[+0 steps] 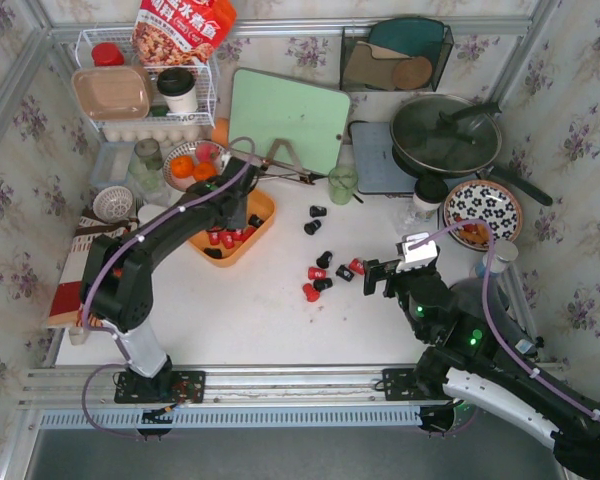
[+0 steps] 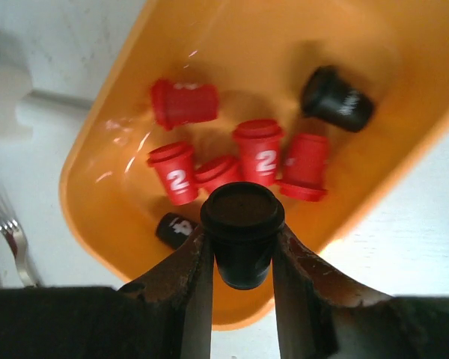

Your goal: Mix the coffee capsules in the storage basket

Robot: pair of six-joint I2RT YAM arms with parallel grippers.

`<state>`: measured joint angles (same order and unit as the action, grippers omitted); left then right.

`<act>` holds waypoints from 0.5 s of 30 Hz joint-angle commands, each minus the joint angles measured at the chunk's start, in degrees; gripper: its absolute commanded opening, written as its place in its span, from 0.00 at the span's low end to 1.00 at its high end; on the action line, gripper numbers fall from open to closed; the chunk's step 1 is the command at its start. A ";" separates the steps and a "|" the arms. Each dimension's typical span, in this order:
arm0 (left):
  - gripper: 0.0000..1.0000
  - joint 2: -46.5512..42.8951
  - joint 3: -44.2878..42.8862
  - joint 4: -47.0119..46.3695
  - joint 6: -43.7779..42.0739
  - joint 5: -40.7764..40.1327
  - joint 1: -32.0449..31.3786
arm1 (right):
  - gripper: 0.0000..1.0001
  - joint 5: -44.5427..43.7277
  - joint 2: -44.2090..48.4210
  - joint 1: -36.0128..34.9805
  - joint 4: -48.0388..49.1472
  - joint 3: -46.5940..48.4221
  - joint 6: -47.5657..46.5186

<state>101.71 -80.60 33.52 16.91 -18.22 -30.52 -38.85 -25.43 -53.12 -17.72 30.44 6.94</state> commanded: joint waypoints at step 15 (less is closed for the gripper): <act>0.67 -10.66 13.17 -6.86 4.14 2.24 4.60 | 1.00 -0.78 -1.50 0.01 1.99 -0.55 -0.53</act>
<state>93.08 -68.36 29.41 20.27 -17.28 -25.87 -38.89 -26.76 -53.12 -17.37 29.98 6.92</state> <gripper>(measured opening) 0.662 1.000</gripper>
